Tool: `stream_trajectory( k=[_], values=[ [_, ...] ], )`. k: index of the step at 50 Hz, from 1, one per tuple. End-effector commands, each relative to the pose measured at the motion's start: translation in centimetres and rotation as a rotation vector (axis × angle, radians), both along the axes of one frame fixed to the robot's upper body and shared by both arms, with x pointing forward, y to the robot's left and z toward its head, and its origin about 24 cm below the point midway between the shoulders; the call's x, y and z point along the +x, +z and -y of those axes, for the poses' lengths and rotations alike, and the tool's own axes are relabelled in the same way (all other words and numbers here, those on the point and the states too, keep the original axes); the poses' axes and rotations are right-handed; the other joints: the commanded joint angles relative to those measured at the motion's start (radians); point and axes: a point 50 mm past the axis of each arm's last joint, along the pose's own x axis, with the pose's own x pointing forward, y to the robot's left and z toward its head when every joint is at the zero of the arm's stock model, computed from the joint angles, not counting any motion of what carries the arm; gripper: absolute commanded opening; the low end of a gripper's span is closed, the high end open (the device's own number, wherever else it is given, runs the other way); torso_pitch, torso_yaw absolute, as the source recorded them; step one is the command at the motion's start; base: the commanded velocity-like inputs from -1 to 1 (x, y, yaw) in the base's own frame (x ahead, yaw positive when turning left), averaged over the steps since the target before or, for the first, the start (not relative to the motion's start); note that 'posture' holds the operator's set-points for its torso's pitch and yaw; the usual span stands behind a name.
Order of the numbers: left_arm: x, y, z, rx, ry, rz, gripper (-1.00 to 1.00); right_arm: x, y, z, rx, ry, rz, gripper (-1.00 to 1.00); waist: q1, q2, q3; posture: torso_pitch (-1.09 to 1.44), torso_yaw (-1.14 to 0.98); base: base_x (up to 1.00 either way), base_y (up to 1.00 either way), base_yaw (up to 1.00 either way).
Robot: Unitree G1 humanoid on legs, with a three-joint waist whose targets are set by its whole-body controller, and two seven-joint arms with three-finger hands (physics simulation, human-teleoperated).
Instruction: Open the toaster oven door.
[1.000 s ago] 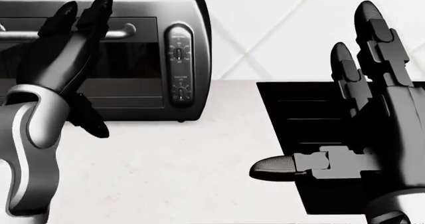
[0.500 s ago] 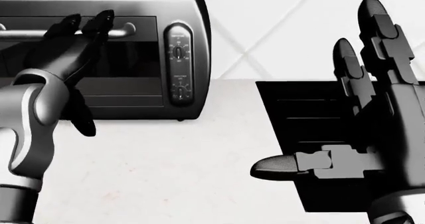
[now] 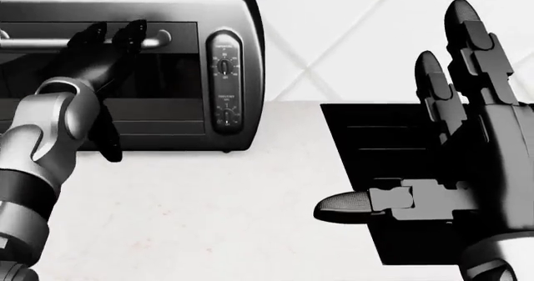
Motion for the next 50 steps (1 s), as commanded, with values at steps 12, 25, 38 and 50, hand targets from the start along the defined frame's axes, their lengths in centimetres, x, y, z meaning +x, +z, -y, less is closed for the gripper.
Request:
stream_trajectory(
  k=[12,25,38,50],
  values=[
    [0.5,2.0,0.0,0.012,0.009,0.055,1.0,-0.2,0.8,-0.2,0.0,0.004,0.067,1.0,-0.004,0.003,-0.002,-0.55,0.0,0.0,0.0,0.0],
    [0.5,1.7,0.0,0.014,0.005,0.036,0.64,-0.5,1.1,-0.3,0.0,0.004,0.067,1.0,-0.007,0.003,-0.002,-0.55,0.0,0.0,0.0,0.0],
    [0.4,1.3,-0.1,0.025,0.005,0.017,0.07,-0.2,0.9,0.0,0.001,0.0,0.071,1.0,-0.005,0.007,-0.008,-0.55,0.0,0.0,0.0,0.0],
    [-0.2,0.0,-0.7,0.047,0.008,0.02,0.02,-0.3,1.1,0.1,0.003,-0.005,0.072,1.0,-0.003,0.011,-0.007,-0.55,0.0,0.0,0.0,0.0]
  ],
)
